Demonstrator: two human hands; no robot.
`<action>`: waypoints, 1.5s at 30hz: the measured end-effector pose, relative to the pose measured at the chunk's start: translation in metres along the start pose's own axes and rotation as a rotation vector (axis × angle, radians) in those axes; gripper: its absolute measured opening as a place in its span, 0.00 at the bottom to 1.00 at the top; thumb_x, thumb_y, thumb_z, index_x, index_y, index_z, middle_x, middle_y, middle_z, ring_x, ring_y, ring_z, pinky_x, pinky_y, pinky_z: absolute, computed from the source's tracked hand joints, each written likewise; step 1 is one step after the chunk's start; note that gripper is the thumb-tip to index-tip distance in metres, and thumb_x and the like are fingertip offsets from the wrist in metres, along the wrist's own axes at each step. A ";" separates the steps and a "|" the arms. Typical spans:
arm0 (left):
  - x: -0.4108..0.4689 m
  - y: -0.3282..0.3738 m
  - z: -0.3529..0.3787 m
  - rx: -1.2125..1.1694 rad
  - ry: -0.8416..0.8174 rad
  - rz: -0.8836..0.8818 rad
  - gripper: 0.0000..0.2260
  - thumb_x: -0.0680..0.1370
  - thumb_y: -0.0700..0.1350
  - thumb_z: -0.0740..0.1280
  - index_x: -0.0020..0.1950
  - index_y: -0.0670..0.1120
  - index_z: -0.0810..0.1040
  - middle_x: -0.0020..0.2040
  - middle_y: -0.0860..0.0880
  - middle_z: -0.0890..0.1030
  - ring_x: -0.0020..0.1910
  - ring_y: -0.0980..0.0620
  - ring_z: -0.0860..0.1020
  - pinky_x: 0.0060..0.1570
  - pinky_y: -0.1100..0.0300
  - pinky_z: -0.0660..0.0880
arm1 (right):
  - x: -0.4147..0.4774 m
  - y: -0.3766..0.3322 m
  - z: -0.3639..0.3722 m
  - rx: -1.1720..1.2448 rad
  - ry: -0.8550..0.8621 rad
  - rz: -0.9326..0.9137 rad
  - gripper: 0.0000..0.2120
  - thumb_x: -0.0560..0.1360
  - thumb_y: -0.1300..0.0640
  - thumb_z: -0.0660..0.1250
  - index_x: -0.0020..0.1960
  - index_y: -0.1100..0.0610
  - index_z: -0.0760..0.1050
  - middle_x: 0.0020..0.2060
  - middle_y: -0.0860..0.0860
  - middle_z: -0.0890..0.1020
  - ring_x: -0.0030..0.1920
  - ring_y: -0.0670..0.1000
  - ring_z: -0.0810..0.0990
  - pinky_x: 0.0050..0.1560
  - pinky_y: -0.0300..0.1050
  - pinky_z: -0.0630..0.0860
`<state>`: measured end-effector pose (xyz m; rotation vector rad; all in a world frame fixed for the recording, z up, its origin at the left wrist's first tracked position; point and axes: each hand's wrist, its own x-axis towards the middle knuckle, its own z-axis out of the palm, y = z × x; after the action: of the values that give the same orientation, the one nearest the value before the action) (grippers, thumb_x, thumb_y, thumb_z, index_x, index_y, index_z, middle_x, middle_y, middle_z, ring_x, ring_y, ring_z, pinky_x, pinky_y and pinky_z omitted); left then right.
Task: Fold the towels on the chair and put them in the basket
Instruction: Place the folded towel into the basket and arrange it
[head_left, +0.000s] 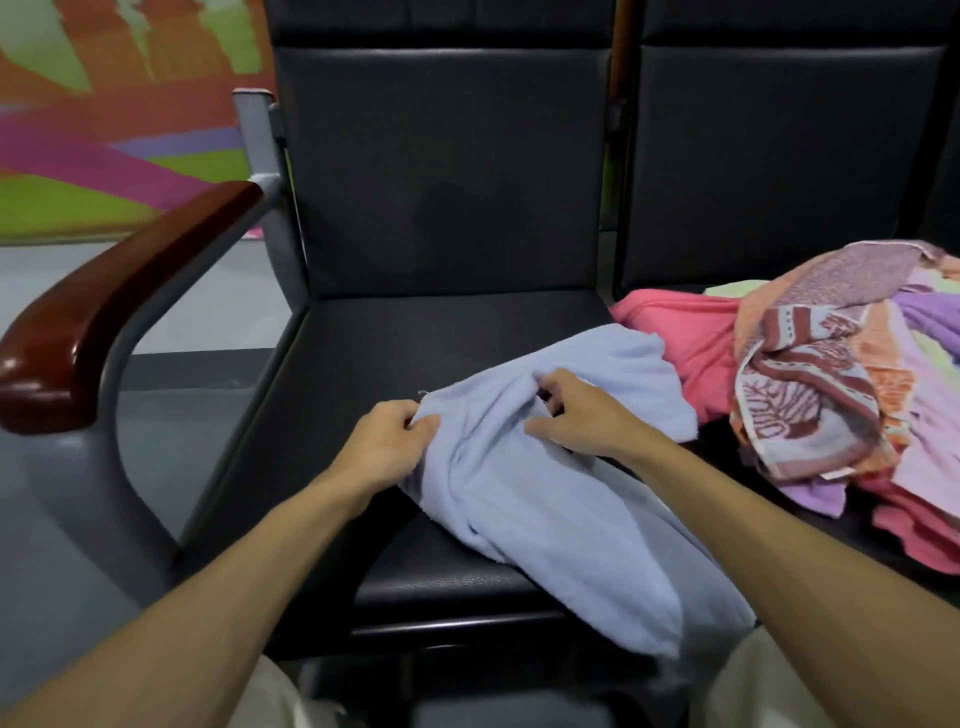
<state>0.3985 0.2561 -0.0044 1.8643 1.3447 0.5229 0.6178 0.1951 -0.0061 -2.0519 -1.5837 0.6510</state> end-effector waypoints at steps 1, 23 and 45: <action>0.001 -0.002 -0.003 0.016 0.036 0.005 0.13 0.79 0.47 0.62 0.41 0.38 0.77 0.34 0.50 0.77 0.34 0.53 0.73 0.33 0.61 0.67 | 0.001 -0.002 0.004 -0.045 0.037 0.022 0.11 0.71 0.47 0.70 0.43 0.50 0.69 0.39 0.46 0.76 0.42 0.50 0.76 0.44 0.47 0.73; -0.025 0.023 -0.055 -1.253 0.062 -0.041 0.12 0.81 0.46 0.59 0.48 0.43 0.80 0.43 0.47 0.85 0.42 0.52 0.83 0.40 0.62 0.80 | -0.042 -0.012 -0.061 1.157 0.416 0.187 0.12 0.75 0.63 0.68 0.57 0.54 0.81 0.52 0.49 0.83 0.53 0.50 0.81 0.49 0.45 0.79; -0.144 0.169 -0.234 -0.941 0.276 0.303 0.07 0.81 0.42 0.62 0.52 0.42 0.80 0.46 0.46 0.83 0.38 0.53 0.82 0.38 0.58 0.77 | -0.163 -0.172 -0.224 0.535 0.877 -0.278 0.10 0.75 0.64 0.65 0.53 0.52 0.78 0.44 0.45 0.78 0.45 0.44 0.75 0.38 0.35 0.69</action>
<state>0.2856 0.1768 0.2871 1.2108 0.7335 1.3370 0.5919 0.0591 0.2895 -1.3715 -0.9900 0.0190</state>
